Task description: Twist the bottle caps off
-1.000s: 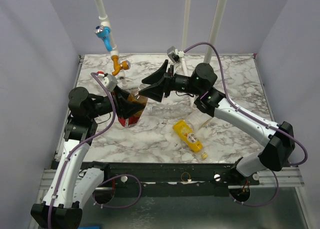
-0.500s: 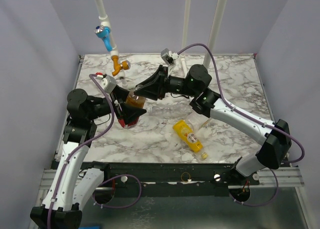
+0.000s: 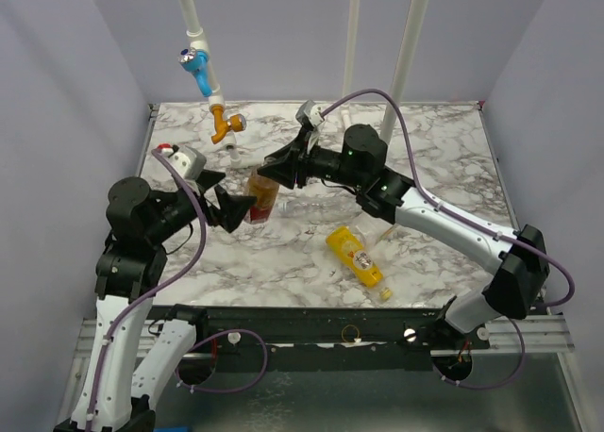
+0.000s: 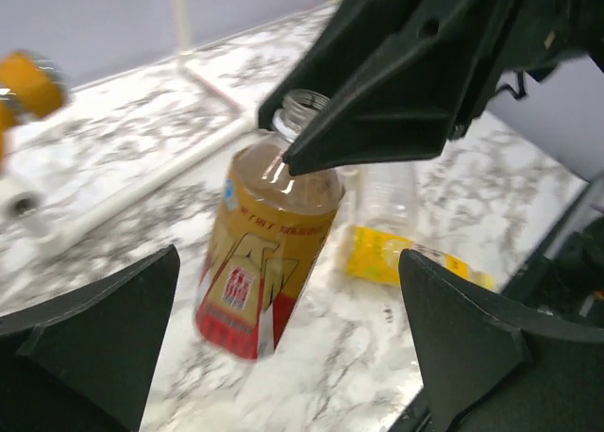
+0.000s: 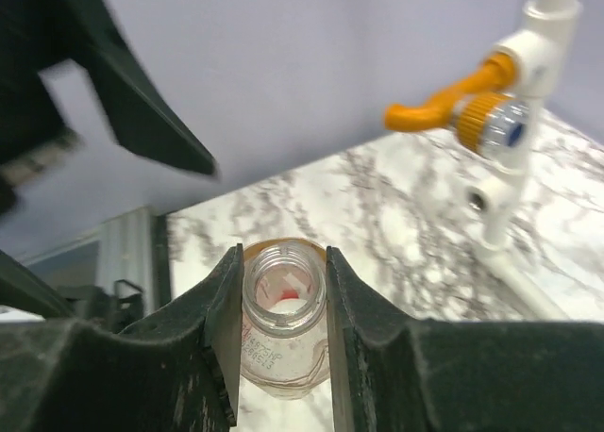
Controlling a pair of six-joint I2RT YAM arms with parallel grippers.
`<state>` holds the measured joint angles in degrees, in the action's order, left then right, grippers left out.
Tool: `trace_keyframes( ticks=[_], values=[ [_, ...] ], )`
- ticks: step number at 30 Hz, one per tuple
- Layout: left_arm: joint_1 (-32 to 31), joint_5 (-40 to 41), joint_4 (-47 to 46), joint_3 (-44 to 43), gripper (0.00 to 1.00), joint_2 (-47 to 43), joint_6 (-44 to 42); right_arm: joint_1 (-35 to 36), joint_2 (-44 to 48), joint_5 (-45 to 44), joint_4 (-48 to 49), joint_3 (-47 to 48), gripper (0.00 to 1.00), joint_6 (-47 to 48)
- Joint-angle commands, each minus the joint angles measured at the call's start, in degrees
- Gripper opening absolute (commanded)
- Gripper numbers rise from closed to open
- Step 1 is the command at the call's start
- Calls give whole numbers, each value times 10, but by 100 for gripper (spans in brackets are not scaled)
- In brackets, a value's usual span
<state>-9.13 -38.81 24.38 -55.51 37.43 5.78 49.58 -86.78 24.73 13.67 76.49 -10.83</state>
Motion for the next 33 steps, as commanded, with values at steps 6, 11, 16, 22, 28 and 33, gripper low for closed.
trace_keyframes(
  ticks=[6, 11, 16, 22, 28, 33],
  values=[
    [-1, 292, 188, -192, 99, 119, -21, 2, -84, -101, 27, -34, 1, 72],
    [-1, 302, 177, -181, 99, 114, 31, 49, -129, -157, 39, -21, 0, 126],
    [-1, 306, 172, -180, 99, 111, 49, 75, -160, -187, 61, -27, 1, 147],
    [-1, 302, 170, -184, 99, 112, 49, 114, -199, -232, 80, -36, 1, 191],
    [-1, 294, 167, -191, 99, 119, 49, 123, -211, -244, 96, -49, 1, 190],
    [-1, 286, 164, -191, 99, 126, 51, 122, -208, -244, 86, -50, 35, 186]
  ],
)
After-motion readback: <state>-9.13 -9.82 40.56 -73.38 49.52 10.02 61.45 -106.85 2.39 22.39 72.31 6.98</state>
